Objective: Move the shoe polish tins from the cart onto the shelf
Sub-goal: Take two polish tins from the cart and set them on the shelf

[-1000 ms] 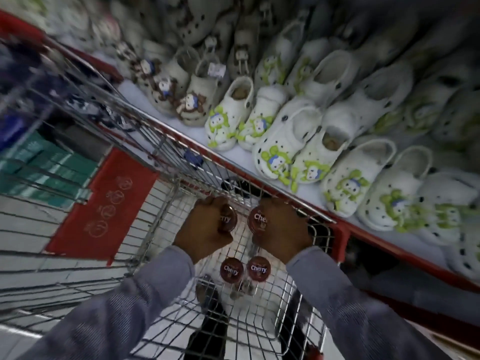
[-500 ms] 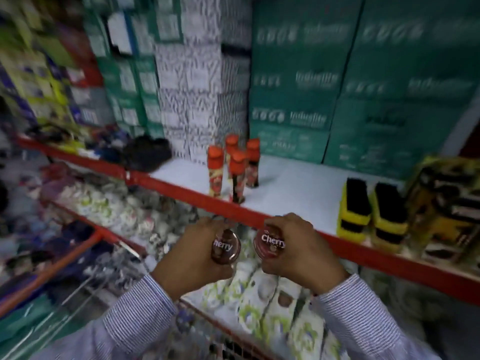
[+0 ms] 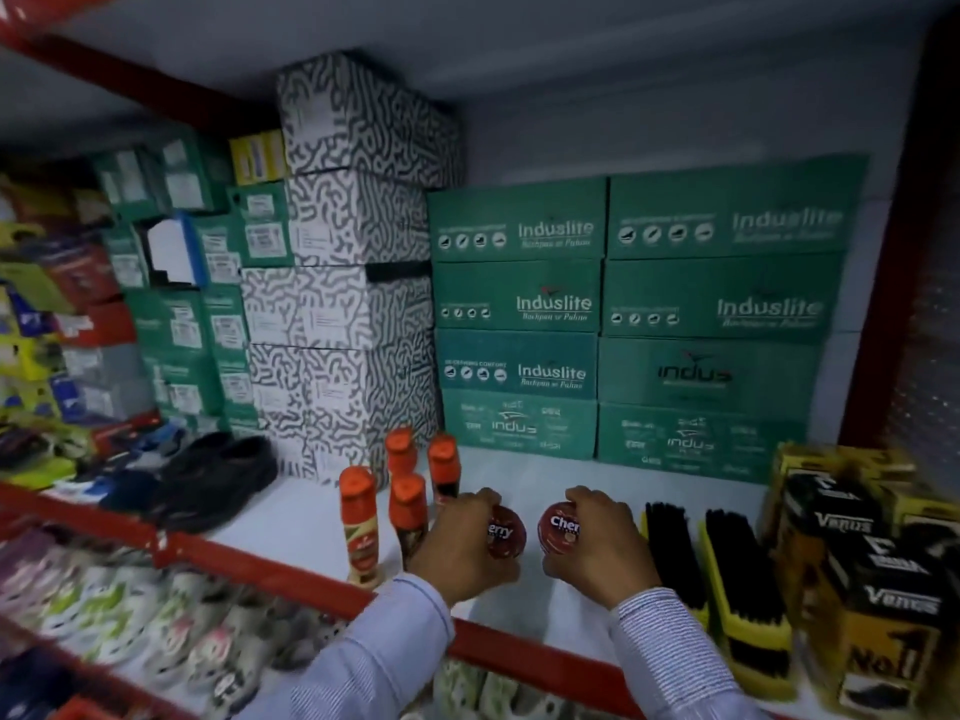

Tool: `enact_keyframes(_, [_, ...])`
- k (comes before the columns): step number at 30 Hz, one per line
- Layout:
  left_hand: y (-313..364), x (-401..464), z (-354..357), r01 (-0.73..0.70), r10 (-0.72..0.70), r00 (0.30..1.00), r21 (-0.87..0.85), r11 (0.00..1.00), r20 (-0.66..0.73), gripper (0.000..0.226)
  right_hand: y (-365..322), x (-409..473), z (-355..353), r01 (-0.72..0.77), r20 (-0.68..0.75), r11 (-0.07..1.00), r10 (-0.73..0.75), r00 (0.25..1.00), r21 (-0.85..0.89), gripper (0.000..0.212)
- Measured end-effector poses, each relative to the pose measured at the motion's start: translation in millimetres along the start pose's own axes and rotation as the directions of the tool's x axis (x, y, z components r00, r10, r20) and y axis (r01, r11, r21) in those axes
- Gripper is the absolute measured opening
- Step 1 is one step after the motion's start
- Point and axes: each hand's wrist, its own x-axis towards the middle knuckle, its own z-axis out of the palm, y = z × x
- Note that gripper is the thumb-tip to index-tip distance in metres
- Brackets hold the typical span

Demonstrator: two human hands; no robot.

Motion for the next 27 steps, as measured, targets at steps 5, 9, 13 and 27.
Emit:
enact_keyframes(5, [-17,43,32,0.063,-0.065,0.995,0.032,0.998,0.070,0.065,14,31,22,-0.133,0.078,0.989,0.138,0.987,-0.067,0.073])
enact_keyframes(9, [-23,60,45,0.074,-0.079,0.992,0.054,0.996,0.100,0.056,20,44,31,-0.178,0.097,0.978,0.189,0.977,-0.112,0.060])
enact_keyframes(13, [-24,64,52,0.086,-0.093,0.986,0.057,0.995,0.137,0.055,21,51,36,-0.195,0.134,0.971,0.213,0.968,-0.137,0.052])
enact_keyframes(27, [3,-49,21,-0.171,0.176,0.977,0.047,0.984,-0.123,0.069,6,-50,26,0.067,-0.097,0.980,-0.087,0.991,-0.189,0.083])
